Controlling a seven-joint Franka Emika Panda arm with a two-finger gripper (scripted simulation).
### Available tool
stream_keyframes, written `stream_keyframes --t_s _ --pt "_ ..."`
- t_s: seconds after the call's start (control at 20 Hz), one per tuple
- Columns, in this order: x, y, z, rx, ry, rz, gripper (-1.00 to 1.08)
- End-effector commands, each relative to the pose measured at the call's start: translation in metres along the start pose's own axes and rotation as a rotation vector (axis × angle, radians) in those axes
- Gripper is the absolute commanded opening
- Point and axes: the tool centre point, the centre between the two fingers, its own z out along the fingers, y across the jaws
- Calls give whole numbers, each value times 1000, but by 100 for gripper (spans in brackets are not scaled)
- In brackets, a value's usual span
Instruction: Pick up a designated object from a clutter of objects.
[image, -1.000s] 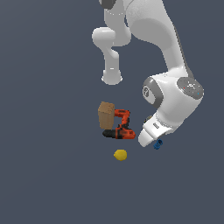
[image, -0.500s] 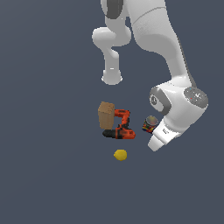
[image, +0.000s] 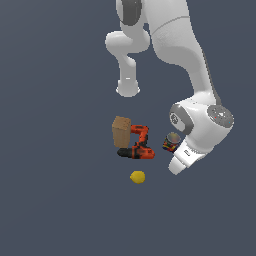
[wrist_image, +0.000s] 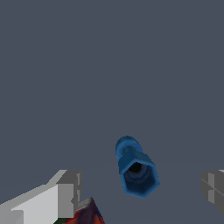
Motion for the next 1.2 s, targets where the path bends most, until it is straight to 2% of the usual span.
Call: stream_keyframes --t_s 0.0,0.4,0.45,1.15 --pt "-1 -1 14 1 -1 -1 100" --pt "1 -1 34 1 -1 -2 100" --pt "1 -1 34 1 -1 -2 -100" --pt "-2 1 31 1 -1 -2 -100"
